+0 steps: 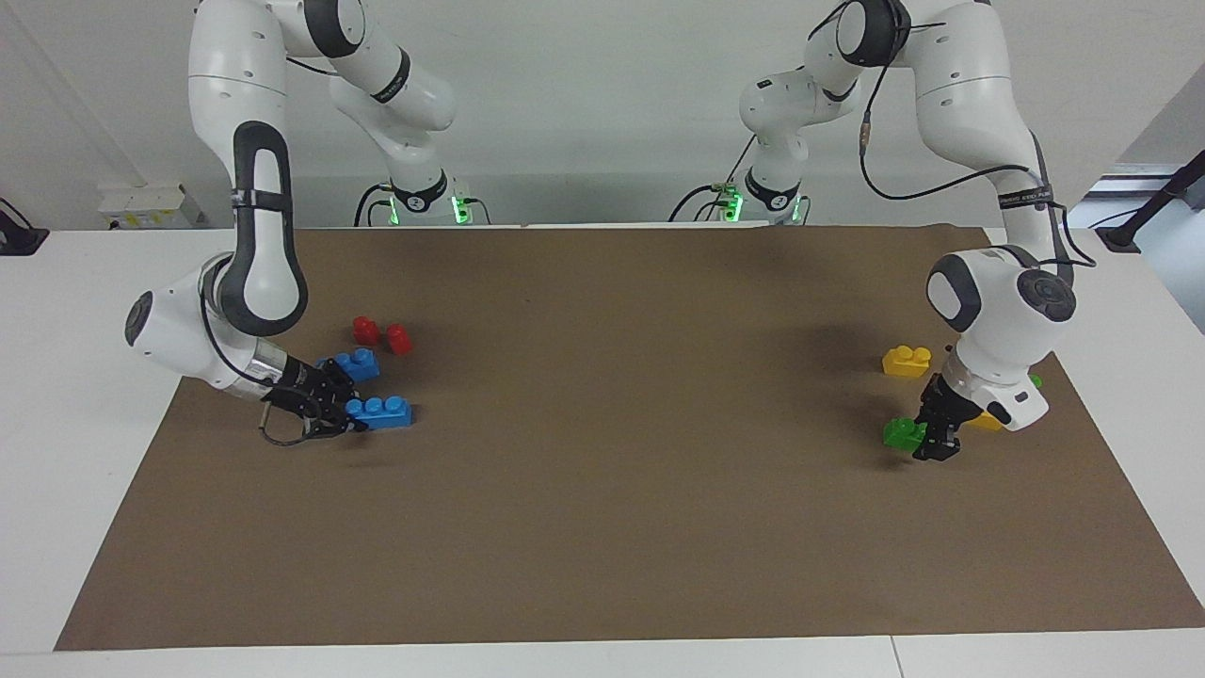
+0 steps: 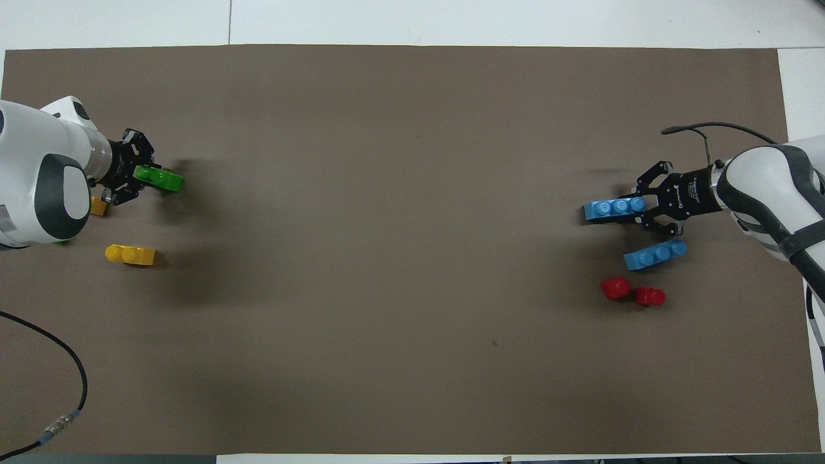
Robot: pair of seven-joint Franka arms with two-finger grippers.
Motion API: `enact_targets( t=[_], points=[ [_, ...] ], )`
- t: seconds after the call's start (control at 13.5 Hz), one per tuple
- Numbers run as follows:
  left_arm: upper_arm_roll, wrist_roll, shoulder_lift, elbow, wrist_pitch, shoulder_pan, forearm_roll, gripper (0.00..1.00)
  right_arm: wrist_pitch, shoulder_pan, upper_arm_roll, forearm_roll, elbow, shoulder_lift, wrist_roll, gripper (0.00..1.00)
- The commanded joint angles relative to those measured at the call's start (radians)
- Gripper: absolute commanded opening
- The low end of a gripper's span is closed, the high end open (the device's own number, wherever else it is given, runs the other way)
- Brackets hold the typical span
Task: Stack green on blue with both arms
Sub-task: 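Carry the blue brick to center with the right gripper while the left gripper lifts green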
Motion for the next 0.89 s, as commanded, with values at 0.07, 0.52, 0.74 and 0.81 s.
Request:
enact_targets(
  t=[0.07,0.52,0.74,0.81],
  points=[
    [0.014,-0.032,-0.002,-0.006,0.017,-0.017,0.032,0.00,-0.070,0.110,0.008,0.020,0.159,-0.017,0.130,0.00],
    [0.000,-0.038,-0.065,0.039,-0.154,-0.038,0.025,0.00,0.041,0.432,0.007,0.018,0.254,-0.052,0.401,0.00],
    [0.002,-0.189,-0.148,0.033,-0.246,-0.108,0.025,0.00,0.100,0.548,0.013,0.014,0.245,-0.057,0.613,0.00],
    [0.000,-0.222,-0.177,0.036,-0.294,-0.125,0.025,0.00,0.137,0.594,0.014,0.012,0.230,-0.063,0.675,0.00]
  ],
)
